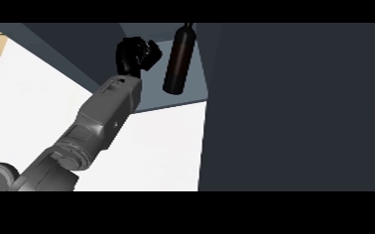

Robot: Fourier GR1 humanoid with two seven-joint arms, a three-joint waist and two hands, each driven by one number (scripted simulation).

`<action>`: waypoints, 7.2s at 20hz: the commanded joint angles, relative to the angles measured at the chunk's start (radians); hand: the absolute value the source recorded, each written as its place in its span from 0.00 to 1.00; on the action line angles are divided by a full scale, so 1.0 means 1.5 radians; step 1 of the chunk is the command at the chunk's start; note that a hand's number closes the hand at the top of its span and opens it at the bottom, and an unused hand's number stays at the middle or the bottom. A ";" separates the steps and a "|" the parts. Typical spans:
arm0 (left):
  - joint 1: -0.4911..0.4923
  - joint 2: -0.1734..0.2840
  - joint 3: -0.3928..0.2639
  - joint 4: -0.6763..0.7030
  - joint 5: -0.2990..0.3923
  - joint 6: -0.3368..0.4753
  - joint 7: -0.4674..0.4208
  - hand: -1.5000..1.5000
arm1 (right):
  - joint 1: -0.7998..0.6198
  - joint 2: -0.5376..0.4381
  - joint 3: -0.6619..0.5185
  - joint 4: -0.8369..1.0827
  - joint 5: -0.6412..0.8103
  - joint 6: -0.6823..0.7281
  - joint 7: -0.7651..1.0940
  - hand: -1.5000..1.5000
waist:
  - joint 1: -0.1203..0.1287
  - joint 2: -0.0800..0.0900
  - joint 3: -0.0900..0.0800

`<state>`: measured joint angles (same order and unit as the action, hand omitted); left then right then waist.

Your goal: Pick up the wine, place it into the cabinet and close the cabinet

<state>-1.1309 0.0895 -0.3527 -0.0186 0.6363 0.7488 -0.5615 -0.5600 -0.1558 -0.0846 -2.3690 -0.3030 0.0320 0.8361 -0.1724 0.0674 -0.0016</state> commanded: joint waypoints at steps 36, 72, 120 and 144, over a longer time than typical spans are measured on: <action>0.013 0.024 0.056 -0.131 0.041 -0.452 -0.098 0.00 | -0.003 -0.021 -0.036 -0.040 -0.009 -0.047 0.050 0.00 | 0.089 -0.041 0.000; 0.420 -0.059 -0.315 -1.032 -0.056 0.063 0.173 0.00 | -0.078 -0.069 0.017 -0.002 0.035 -0.106 0.087 0.00 | 0.113 -0.048 0.001; 1.078 0.570 0.169 -1.366 0.290 -0.679 0.002 1.00 | -0.442 0.104 0.451 0.527 0.131 -0.329 -0.102 1.00 | 0.160 -0.042 -0.002; 1.075 0.583 0.286 -1.352 0.364 -0.701 0.056 1.00 | -0.454 0.042 0.335 0.995 0.059 -0.233 -0.427 1.00 | 0.142 -0.022 0.000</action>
<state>0.4885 0.9594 0.0704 -2.0461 1.1808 -0.3134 -0.4872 -1.3368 0.0005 0.4794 -1.0316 -0.2188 -0.2975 0.2177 0.0792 -0.0308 -0.0351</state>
